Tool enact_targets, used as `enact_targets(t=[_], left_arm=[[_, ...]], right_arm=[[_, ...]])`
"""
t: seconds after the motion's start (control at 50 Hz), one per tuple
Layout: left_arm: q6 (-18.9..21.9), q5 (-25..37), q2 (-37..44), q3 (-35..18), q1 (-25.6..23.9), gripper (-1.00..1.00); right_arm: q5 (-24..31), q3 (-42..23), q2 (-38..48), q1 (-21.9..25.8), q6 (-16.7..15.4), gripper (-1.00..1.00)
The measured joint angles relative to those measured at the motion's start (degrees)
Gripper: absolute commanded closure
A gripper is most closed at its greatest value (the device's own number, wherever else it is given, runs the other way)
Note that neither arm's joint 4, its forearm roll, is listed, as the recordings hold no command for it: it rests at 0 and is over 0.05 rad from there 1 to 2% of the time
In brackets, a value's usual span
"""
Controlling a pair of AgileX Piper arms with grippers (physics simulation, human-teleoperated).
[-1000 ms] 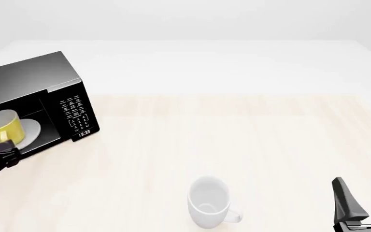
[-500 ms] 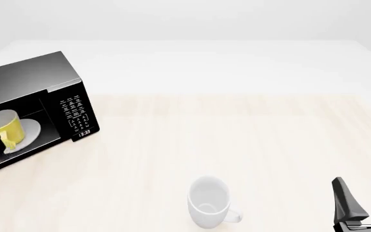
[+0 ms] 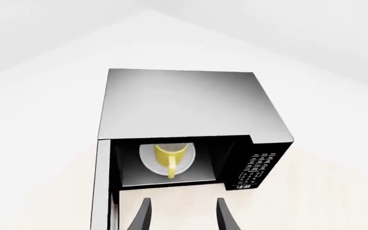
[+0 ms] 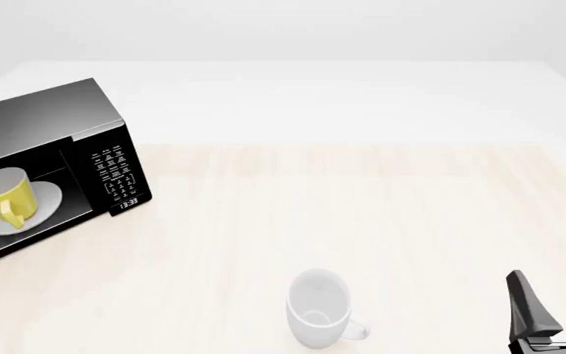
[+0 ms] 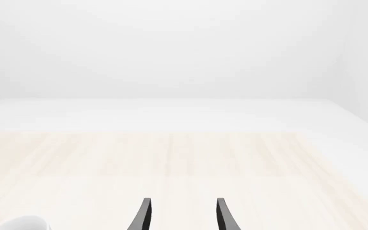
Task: Put the yellow and white mug in the microwave and close it.
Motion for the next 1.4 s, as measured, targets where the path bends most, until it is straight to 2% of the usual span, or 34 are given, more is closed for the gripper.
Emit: enact_targets(t=[0.64, 1.4], left_arm=[[-3.06, 7.68, -2.35, -8.42, 9.96, -1.0], [-1.68, 7.74, -0.67, -10.11, 27.13, -1.0]], right_arm=[[0.0, 0.0, 0.0, 0.0, 0.0, -1.0], [0.0, 0.0, 0.0, 0.0, 0.0, -1.0]])
